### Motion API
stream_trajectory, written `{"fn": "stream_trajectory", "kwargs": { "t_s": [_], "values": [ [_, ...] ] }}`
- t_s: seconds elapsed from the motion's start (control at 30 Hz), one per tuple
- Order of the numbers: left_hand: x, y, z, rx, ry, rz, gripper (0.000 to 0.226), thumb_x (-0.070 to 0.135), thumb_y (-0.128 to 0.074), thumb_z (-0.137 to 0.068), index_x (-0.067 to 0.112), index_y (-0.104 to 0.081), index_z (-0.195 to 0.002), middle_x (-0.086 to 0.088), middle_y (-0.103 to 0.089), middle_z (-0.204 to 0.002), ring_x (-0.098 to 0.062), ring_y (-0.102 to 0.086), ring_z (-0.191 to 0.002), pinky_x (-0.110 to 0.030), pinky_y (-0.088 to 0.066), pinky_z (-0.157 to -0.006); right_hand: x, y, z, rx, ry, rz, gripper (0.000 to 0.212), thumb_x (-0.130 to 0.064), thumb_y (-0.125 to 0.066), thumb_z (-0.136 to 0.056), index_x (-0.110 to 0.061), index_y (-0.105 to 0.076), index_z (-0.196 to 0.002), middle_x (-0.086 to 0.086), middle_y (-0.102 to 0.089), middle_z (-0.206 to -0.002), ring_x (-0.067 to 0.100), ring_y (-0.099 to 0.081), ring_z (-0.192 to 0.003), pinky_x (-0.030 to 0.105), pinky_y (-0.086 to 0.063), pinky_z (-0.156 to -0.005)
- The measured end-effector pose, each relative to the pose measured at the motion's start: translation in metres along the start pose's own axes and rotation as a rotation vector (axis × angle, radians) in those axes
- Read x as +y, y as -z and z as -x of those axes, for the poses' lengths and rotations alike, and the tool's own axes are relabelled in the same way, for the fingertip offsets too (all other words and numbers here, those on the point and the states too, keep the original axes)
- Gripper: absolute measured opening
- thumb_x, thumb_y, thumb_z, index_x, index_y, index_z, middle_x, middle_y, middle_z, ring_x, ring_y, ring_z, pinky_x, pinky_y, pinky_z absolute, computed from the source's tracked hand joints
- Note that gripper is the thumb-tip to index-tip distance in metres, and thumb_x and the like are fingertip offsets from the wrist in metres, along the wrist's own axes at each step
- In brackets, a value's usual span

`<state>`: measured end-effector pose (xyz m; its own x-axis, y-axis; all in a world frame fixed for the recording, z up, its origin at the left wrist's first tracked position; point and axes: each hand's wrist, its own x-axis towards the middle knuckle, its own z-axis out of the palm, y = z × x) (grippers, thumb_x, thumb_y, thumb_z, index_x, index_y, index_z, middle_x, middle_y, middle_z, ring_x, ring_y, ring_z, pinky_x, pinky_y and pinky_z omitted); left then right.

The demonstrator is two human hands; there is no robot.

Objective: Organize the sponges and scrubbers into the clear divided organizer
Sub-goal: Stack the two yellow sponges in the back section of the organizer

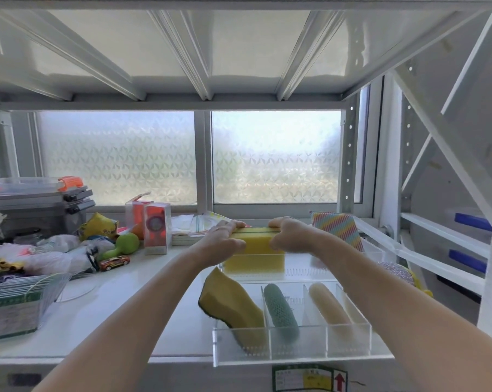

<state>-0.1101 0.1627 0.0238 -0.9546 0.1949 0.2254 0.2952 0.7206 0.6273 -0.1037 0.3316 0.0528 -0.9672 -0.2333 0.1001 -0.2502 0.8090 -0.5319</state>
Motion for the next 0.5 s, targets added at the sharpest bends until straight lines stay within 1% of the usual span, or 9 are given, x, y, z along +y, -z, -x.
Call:
{"fn": "stream_trajectory", "kwargs": {
  "t_s": [0.07, 0.1, 0.2, 0.27, 0.3, 0.37, 0.43, 0.5],
  "values": [
    [0.0001, 0.0018, 0.0025, -0.006, 0.006, -0.001, 0.079, 0.035, -0.049, -0.064, 0.028, -0.034, -0.141, -0.006, -0.031, -0.146, -0.025, -0.032, -0.132, -0.042, -0.032, -0.11, 0.0014, 0.0012, -0.0001, -0.001, 0.01, -0.008, 0.049, -0.008, -0.048, -0.085, -0.01, -0.048, -0.133, 0.009, -0.057, -0.114, 0.019, -0.053, -0.095, 0.027, -0.044, -0.078],
    [-0.0004, 0.0019, 0.0029, -0.009, 0.005, -0.001, 0.079, 0.035, -0.049, -0.064, 0.03, -0.033, -0.141, -0.006, -0.03, -0.147, -0.025, -0.032, -0.132, -0.041, -0.032, -0.109, 0.0022, 0.0009, -0.0001, 0.001, 0.013, -0.01, 0.052, -0.008, -0.048, -0.084, -0.012, -0.045, -0.136, 0.006, -0.054, -0.114, 0.019, -0.053, -0.097, 0.025, -0.044, -0.078],
    [-0.0014, 0.0019, 0.0022, -0.029, 0.001, -0.013, 0.075, 0.033, -0.047, -0.064, 0.03, -0.037, -0.138, -0.007, -0.032, -0.143, -0.024, -0.032, -0.129, -0.039, -0.032, -0.107, 0.0039, -0.0021, 0.0017, 0.004, 0.026, -0.013, 0.058, -0.007, -0.047, -0.085, -0.017, -0.039, -0.142, 0.003, -0.045, -0.113, 0.017, -0.048, -0.097, 0.02, -0.041, -0.069],
    [0.0003, 0.0024, 0.0016, -0.031, 0.008, -0.01, 0.074, 0.032, -0.047, -0.063, 0.028, -0.04, -0.136, -0.008, -0.033, -0.142, -0.025, -0.032, -0.128, -0.039, -0.032, -0.107, 0.0047, -0.0036, 0.0023, 0.013, 0.037, -0.013, 0.058, -0.007, -0.046, -0.085, -0.017, -0.038, -0.142, 0.006, -0.046, -0.118, 0.017, -0.047, -0.097, 0.02, -0.04, -0.066],
    [0.0014, 0.0027, 0.0011, -0.03, 0.01, -0.007, 0.074, 0.031, -0.047, -0.062, 0.028, -0.042, -0.136, -0.008, -0.033, -0.141, -0.025, -0.033, -0.128, -0.038, -0.032, -0.107, 0.005, -0.0035, 0.0021, 0.02, 0.045, -0.009, 0.058, -0.007, -0.046, -0.085, -0.017, -0.039, -0.142, 0.007, -0.048, -0.125, 0.017, -0.047, -0.097, 0.02, -0.041, -0.068],
    [0.0034, 0.0033, 0.001, -0.022, 0.013, 0.004, 0.073, 0.029, -0.047, -0.061, 0.027, -0.045, -0.134, -0.008, -0.034, -0.14, -0.025, -0.034, -0.127, -0.037, -0.033, -0.106, 0.005, -0.0015, 0.0008, 0.032, 0.057, -0.002, 0.057, -0.007, -0.047, -0.084, -0.015, -0.042, -0.14, 0.007, -0.049, -0.133, 0.016, -0.048, -0.1, 0.024, -0.042, -0.077],
    [0.0038, 0.0032, 0.0019, -0.013, 0.008, 0.013, 0.071, 0.029, -0.047, -0.061, 0.027, -0.047, -0.132, -0.007, -0.035, -0.139, -0.024, -0.036, -0.126, -0.039, -0.034, -0.107, 0.0044, 0.0003, -0.0007, 0.033, 0.063, -0.007, 0.054, -0.006, -0.049, -0.084, -0.012, -0.046, -0.137, 0.008, -0.052, -0.132, 0.017, -0.049, -0.102, 0.026, -0.044, -0.083],
    [0.0028, 0.0032, 0.0031, -0.01, 0.006, 0.013, 0.069, 0.029, -0.048, -0.061, 0.027, -0.048, -0.13, -0.006, -0.037, -0.136, -0.023, -0.037, -0.124, -0.04, -0.035, -0.107, 0.0039, 0.0004, -0.0013, 0.029, 0.067, -0.022, 0.052, -0.005, -0.05, -0.083, -0.01, -0.049, -0.135, 0.01, -0.055, -0.129, 0.018, -0.051, -0.102, 0.026, -0.045, -0.085]
  ]
}}
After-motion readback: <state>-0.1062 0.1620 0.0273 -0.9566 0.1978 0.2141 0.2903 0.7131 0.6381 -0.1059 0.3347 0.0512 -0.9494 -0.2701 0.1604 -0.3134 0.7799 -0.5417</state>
